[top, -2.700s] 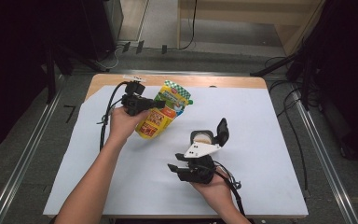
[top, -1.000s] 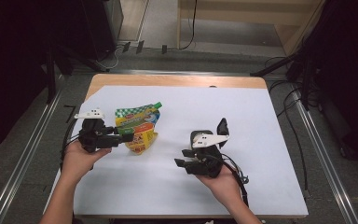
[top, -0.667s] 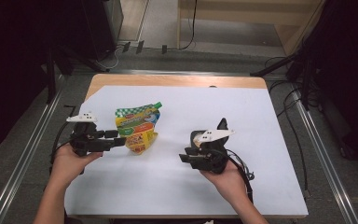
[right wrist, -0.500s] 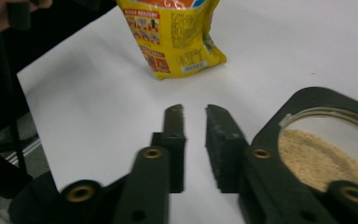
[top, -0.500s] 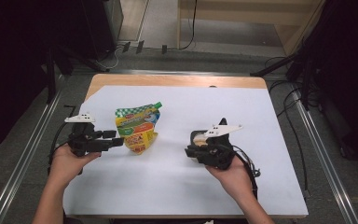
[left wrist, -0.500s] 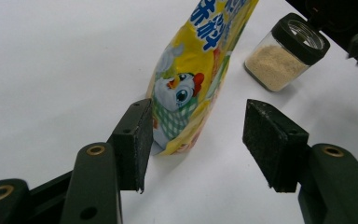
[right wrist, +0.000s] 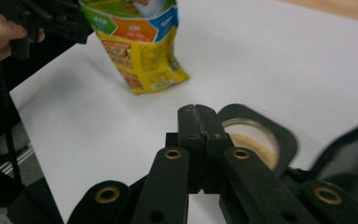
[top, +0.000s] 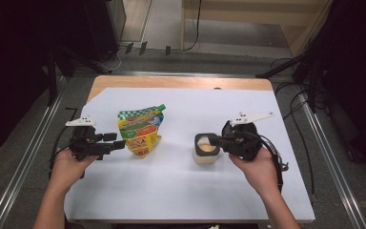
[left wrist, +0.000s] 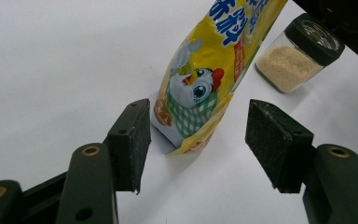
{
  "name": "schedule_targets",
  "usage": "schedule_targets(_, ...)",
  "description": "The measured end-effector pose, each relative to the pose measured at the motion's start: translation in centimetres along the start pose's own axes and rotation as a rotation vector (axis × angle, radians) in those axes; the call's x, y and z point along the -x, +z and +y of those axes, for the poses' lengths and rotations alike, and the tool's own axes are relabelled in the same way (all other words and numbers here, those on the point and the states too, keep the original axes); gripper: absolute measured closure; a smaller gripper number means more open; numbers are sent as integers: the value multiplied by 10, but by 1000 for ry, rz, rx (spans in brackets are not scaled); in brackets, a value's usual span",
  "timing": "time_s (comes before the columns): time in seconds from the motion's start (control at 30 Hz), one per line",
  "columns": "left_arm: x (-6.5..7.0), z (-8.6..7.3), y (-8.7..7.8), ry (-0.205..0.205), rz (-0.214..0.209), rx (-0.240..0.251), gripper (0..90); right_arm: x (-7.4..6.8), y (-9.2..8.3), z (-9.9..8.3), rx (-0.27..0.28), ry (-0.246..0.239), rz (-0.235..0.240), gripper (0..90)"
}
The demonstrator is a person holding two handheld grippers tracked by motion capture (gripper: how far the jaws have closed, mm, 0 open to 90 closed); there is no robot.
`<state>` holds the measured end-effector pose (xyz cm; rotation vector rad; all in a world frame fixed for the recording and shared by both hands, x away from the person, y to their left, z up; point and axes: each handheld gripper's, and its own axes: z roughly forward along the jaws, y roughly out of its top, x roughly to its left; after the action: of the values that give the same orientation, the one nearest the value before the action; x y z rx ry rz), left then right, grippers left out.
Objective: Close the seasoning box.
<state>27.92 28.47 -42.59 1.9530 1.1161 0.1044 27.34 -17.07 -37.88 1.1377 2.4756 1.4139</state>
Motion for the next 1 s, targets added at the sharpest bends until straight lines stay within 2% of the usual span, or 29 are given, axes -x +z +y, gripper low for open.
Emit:
schedule_targets(0.27,-1,-2,1,-4,-1,-7,409,22,-30,2,58,35,-62,900)
schedule_targets(0.43,-2,-2,4,-5,-1,-8,409,34,-38,-3,61,50,-127,900)
schedule_targets(0.5,-2,-2,4,-2,-5,-8,409,40,-39,-6,61,70,-140,900)
schedule_targets(0.6,-2,-3,5,-3,-4,-9,408,49,-38,-11,56,93,-156,900)
schedule_targets(0.73,-2,-3,7,2,-3,-13,404,57,-28,-18,28,117,-166,900)
schedule_targets(0.9,-3,-3,9,12,-10,-13,398,60,-16,-24,7,136,-144,900)
schedule_targets(1.0,-3,-3,9,13,-14,-11,393,57,-13,-24,0,127,-135,900)
